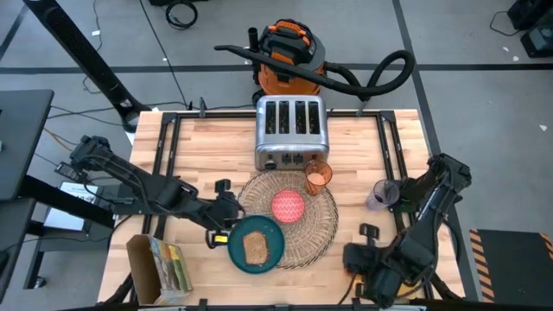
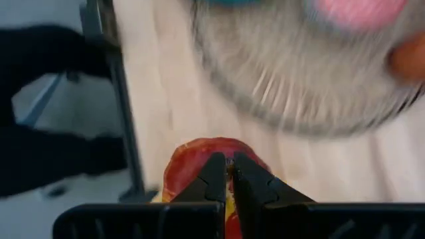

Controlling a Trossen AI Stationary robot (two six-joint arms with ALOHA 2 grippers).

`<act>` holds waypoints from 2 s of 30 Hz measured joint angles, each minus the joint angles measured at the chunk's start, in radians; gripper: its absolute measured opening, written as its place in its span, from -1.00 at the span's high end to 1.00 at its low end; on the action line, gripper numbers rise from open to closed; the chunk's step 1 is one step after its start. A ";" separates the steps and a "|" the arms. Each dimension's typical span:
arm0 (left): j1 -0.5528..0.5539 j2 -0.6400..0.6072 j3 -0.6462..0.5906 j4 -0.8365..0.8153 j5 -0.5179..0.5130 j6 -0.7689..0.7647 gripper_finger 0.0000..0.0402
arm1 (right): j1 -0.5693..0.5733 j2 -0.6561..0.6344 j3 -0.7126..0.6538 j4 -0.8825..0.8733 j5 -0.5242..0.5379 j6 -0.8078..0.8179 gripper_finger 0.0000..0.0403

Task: Arrange a breakfast setting
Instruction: Put the red apple on the brown placemat to the top left of the red patterned bowl

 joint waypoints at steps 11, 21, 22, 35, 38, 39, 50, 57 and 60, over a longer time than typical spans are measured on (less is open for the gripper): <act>-0.001 -0.129 0.001 -0.134 -0.001 0.008 0.31 | -0.219 0.000 0.022 0.190 0.184 -0.418 0.93; 0.004 -0.172 0.001 -0.362 -0.055 -0.076 0.31 | -0.451 0.028 0.022 0.448 0.201 -0.707 0.92; 0.006 -0.174 0.001 -0.371 -0.056 -0.081 0.31 | -0.473 0.037 0.022 0.472 0.201 -0.725 0.92; 0.009 -0.177 0.001 -0.415 -0.057 -0.087 0.31 | -0.736 0.180 0.021 0.697 0.102 -0.829 0.92; 0.009 -0.177 0.001 -0.418 -0.055 -0.098 0.31 | -0.777 0.229 0.021 0.729 0.082 -0.830 0.92; 0.008 -0.177 0.001 -0.422 -0.054 -0.102 0.31 | -0.788 0.245 0.021 0.740 0.073 -0.829 0.92; 0.008 -0.177 0.001 -0.423 -0.052 -0.107 0.31 | -0.849 0.403 0.021 0.811 0.068 -0.773 0.92; -0.006 -0.177 0.001 -0.424 -0.053 -0.114 0.31 | -0.847 0.416 0.021 0.826 0.074 -0.773 0.86; -0.012 -0.177 0.001 -0.424 -0.053 -0.114 0.31 | -0.845 0.416 0.021 0.821 0.079 -0.773 0.75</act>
